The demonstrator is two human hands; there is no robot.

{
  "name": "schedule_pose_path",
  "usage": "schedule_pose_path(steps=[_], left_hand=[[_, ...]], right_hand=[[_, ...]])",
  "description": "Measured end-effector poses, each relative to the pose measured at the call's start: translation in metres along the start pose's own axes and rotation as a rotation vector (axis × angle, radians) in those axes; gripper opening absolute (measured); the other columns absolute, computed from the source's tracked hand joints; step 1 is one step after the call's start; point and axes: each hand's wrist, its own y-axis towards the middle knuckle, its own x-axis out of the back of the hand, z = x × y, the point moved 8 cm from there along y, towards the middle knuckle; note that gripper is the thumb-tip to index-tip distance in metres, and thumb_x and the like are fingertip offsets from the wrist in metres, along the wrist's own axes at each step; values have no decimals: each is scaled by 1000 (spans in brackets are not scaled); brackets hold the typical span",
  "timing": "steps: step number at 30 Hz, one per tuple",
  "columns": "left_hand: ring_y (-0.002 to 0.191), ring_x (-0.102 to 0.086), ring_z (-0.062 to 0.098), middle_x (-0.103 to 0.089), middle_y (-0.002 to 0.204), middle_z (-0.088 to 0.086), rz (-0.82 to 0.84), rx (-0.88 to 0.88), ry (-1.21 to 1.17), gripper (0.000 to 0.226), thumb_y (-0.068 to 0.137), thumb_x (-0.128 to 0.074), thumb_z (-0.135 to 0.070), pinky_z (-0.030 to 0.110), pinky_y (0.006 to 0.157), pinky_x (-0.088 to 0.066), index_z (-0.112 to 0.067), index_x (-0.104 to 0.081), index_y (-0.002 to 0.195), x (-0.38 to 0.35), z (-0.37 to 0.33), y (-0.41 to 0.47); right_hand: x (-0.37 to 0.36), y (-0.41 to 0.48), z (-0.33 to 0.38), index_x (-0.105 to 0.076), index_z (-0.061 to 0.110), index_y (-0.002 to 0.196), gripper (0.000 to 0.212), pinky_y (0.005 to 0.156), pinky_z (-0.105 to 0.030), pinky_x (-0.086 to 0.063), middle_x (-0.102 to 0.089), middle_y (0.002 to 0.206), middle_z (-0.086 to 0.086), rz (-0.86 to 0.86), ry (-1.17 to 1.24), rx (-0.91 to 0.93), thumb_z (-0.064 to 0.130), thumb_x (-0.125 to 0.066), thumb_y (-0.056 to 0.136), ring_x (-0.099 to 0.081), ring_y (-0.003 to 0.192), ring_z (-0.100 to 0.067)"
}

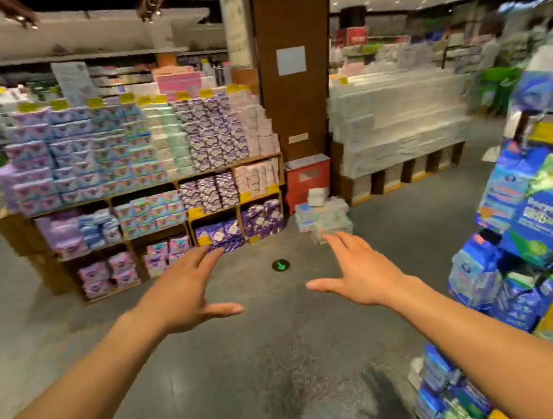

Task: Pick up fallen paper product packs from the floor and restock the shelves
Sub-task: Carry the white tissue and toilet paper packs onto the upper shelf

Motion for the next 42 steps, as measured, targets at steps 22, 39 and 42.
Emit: schedule_pose_path(steps=[22,39,42], left_hand=[[154,-14,20,-9,169,2,165,-166,-167,119,70,-50,-91,35,123,-19,-27,-8,162,-180,64,686],[153,-17,24,-7,169,4,279,-348,-167,130,61,-28,-102,44,122,-27,-25,-1,162,-296,47,1235],[154,-16,26,-7,169,5,318,-267,-215,131,58,-28,-102,44,122,-27,-27,0,162,-338,44,1314]], right_hand=[[-31,588,-312,-20,20,159,104,117,-45,-36,-23,165,-5,112,15,-261,82,-52,82,-27,149,-26],[-26,996,-619,-25,15,158,95,115,-41,-35,-33,160,-12,189,65,-435,71,-57,89,-35,144,-31],[-43,1080,-687,-24,18,158,113,116,-47,-38,-34,161,-10,210,79,-429,89,-51,75,-37,144,-31]])
